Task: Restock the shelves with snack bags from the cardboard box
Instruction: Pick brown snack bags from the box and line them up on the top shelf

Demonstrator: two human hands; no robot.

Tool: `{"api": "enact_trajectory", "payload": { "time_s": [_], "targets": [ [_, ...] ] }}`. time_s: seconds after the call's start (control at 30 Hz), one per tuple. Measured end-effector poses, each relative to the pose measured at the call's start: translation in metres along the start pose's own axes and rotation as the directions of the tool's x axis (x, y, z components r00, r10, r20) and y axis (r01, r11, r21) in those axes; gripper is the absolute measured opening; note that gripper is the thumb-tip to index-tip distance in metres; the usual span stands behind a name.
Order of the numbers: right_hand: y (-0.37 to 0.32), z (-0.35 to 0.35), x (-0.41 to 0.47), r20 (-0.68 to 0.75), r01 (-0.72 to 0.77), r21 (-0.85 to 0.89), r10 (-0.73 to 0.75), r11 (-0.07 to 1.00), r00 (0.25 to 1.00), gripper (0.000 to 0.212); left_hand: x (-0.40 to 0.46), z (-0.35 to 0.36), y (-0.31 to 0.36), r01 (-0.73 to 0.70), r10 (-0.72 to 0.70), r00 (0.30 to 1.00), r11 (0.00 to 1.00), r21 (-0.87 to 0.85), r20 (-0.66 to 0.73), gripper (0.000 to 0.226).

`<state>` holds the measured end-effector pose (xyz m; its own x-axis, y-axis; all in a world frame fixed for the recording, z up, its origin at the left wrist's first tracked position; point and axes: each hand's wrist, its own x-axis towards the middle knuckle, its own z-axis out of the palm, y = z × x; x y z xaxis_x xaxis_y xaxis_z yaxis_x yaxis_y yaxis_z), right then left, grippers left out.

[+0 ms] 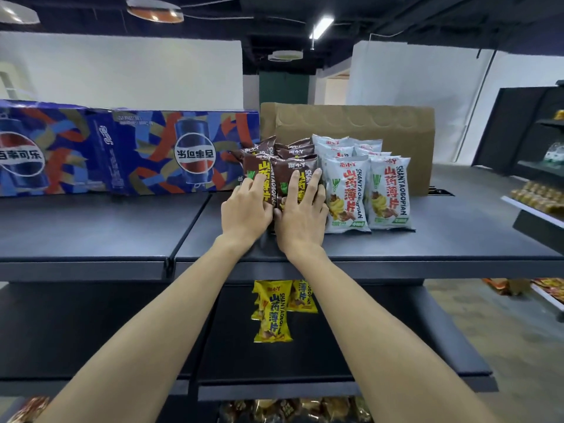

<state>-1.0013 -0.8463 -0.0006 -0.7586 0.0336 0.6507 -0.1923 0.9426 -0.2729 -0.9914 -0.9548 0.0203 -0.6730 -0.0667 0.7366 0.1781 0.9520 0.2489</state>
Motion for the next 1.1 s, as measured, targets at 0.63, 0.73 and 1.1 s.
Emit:
{"api": "enact_trajectory", "payload": {
  "time_s": [0.63, 0.73, 1.1],
  "targets": [
    [0.004, -0.045, -0.107, -0.063, 0.198, 0.117, -0.191, 0.973, 0.98, 0.059, -0.08, -0.055, 0.015, -0.187, 0.227, 0.964, 0.95, -0.251, 0.14, 0.038],
    [0.047, -0.067, -0.144, -0.03, 0.179, 0.058, -0.178, 0.982, 0.984, 0.054, -0.098, -0.043, 0.047, -0.235, 0.299, 0.943, 0.91, -0.342, 0.146, 0.04],
    [0.224, -0.13, -0.271, 0.046, -0.277, -0.038, 0.278, 0.96, 0.959, 0.05, -0.206, 0.013, 0.163, -0.602, 0.666, 0.702, 0.744, -0.289, 0.253, 0.038]
  ]
}}
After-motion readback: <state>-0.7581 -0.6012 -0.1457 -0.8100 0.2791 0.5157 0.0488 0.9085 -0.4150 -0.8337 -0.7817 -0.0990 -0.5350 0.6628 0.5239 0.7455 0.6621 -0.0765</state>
